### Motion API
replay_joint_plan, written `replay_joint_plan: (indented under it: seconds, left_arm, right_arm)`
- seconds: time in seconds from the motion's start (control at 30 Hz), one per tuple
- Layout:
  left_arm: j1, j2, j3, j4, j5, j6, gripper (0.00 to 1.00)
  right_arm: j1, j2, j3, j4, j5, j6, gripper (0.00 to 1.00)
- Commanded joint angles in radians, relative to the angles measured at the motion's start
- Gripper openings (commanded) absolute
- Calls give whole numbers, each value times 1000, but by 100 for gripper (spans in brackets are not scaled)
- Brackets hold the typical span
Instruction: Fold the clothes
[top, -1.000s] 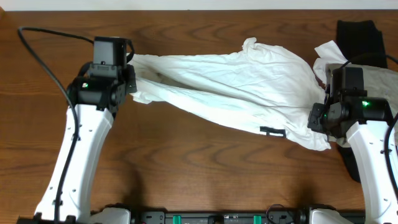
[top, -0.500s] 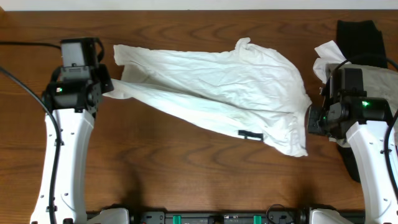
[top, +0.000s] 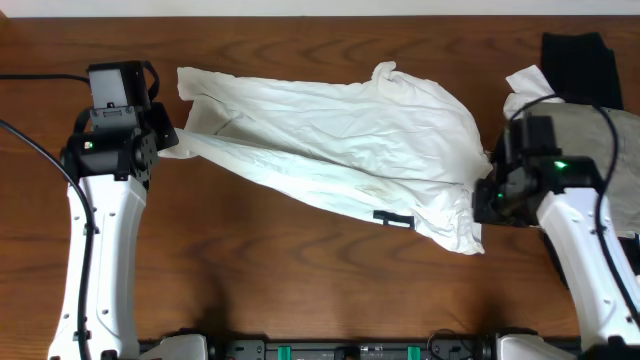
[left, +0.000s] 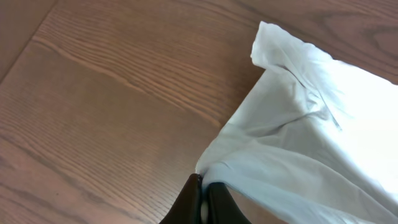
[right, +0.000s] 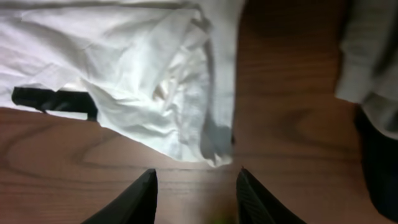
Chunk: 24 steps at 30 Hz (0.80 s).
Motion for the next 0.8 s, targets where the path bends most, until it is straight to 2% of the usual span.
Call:
replay_joint_plan:
  seconds: [0.0, 0.47, 0.77]
  left_arm:
    - [5, -13, -4, -3, 12, -21, 6]
    - [5, -13, -4, -10, 11, -21, 6]
    - [5, -13, -4, -10, 11, -20, 6]
  right_arm:
    - [48, 46, -8, 23, -10, -14, 40]
    - [126, 261, -8, 167, -60, 9, 40]
    - [141, 336, -8, 172, -66, 10, 38]
